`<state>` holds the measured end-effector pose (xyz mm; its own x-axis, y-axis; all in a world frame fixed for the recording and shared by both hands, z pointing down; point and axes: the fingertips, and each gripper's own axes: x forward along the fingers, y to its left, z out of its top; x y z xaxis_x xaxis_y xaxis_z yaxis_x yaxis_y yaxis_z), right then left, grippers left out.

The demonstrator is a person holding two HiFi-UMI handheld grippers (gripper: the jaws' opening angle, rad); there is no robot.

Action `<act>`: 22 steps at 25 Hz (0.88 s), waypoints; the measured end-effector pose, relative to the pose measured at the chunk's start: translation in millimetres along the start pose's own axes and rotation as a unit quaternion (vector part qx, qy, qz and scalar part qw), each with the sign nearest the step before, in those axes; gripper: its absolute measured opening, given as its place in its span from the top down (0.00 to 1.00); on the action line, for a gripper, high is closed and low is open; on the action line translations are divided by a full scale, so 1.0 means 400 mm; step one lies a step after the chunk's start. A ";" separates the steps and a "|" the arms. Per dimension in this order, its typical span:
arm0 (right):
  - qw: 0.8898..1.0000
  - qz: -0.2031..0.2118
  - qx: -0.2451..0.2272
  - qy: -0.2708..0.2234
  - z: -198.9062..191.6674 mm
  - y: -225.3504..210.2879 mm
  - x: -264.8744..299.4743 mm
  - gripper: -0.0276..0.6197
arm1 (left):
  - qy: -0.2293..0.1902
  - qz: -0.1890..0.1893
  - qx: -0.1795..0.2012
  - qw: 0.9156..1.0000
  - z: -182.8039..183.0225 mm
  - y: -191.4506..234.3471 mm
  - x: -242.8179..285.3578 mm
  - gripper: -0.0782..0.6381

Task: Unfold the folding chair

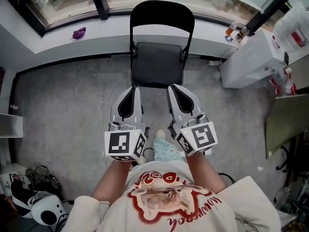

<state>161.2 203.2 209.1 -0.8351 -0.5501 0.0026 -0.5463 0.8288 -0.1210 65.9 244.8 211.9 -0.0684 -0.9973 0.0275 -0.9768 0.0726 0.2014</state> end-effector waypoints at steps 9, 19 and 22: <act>1.000 -0.012 0.000 0.004 -0.036 0.240 -0.237 0.92 | 0.016 -0.042 0.011 0.999 -0.022 -0.071 -0.287 0.89; 0.999 0.012 -0.039 0.002 0.027 0.241 -0.342 0.92 | -0.013 -0.055 0.012 0.998 0.025 -0.213 -0.327 0.89; 0.999 0.014 -0.047 -0.002 0.037 0.224 -0.363 0.92 | -0.014 -0.058 0.011 0.998 0.025 -0.256 -0.325 0.89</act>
<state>234.5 355.9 183.3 -0.8497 -0.5272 -0.0026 -0.5269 0.8495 -0.0274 172.6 367.0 177.8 0.0403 -0.9989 -0.0228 -0.9828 -0.0437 0.1794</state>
